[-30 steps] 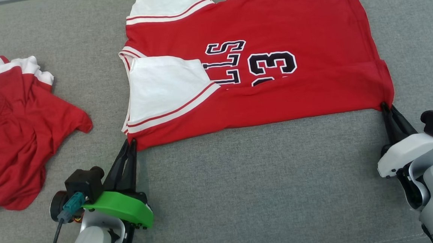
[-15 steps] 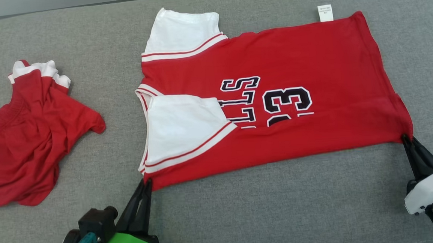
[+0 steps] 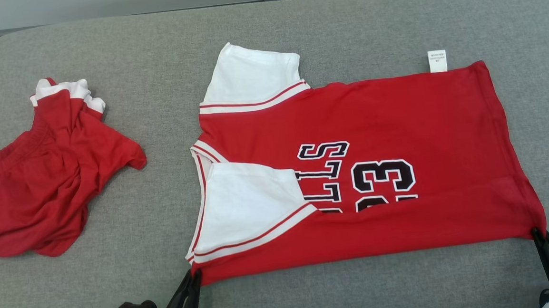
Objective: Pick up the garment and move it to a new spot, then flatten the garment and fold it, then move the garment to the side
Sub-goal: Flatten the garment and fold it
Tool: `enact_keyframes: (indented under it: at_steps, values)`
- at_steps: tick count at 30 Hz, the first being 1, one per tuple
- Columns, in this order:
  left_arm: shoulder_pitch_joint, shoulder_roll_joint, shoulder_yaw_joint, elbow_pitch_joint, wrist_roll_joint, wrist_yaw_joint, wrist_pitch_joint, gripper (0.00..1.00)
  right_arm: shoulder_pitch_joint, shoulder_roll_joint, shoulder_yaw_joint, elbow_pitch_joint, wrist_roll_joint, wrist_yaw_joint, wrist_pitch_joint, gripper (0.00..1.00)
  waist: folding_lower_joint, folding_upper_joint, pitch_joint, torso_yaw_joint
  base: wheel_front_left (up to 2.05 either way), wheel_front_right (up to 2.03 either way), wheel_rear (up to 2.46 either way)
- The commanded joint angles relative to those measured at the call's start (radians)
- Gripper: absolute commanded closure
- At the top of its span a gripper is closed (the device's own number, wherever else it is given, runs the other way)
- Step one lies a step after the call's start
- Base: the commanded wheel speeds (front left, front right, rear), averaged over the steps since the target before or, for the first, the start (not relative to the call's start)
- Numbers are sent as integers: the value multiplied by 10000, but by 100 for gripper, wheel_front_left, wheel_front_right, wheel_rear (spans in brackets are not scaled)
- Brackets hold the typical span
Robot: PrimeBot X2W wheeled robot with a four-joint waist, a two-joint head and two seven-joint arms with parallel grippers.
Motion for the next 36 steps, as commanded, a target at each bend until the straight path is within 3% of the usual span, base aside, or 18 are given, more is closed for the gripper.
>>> enact_keyframes:
  at_steps: [1,3,4,5,6,7,15,19,27,30,36]
  values:
    - [225,71,17,-12,-115,90,63,100,188,26,-135,-85,-67,-17,-27,100,0,0,-38,-31,0,0,0]
    - [288,69,-14,-17,-116,163,138,100,261,128,-271,-209,-114,-17,-27,100,0,0,-79,-72,0,0,0]
    - [308,94,-61,22,-40,188,199,86,261,230,-381,-242,-108,-19,-27,64,0,0,-109,-88,0,0,0]
    - [317,112,-103,81,33,244,258,58,284,315,-420,-235,-59,-17,-27,11,0,0,-152,-93,0,0,0]
    - [327,114,-171,141,92,269,316,8,294,375,-469,-281,-63,-17,-27,0,0,0,-209,-102,0,0,0]
    - [329,88,-210,176,140,317,348,0,310,409,-505,-328,-112,-17,-27,0,0,0,-258,-115,0,0,0]
    - [291,50,-26,-357,191,753,169,0,535,617,-1092,-917,-210,-14,-27,0,0,0,-701,-216,0,0,0]
    - [-753,282,150,-1119,226,696,599,0,194,723,-1119,-1147,-344,-14,-27,0,0,0,-634,-179,0,0,0]
    - [-5432,791,-54,-996,611,-172,2546,0,-930,857,-722,-1333,-629,-14,-27,0,0,0,222,-279,0,0,0]
    - [-7436,930,-375,-187,258,-529,3744,0,-1603,836,-444,-1362,-701,-14,-27,0,0,0,781,-525,0,0,0]
    - [-10662,1086,-835,1795,-630,-730,5964,0,-2795,967,52,-1543,-888,-14,-27,0,0,0,1954,-1141,0,0,0]
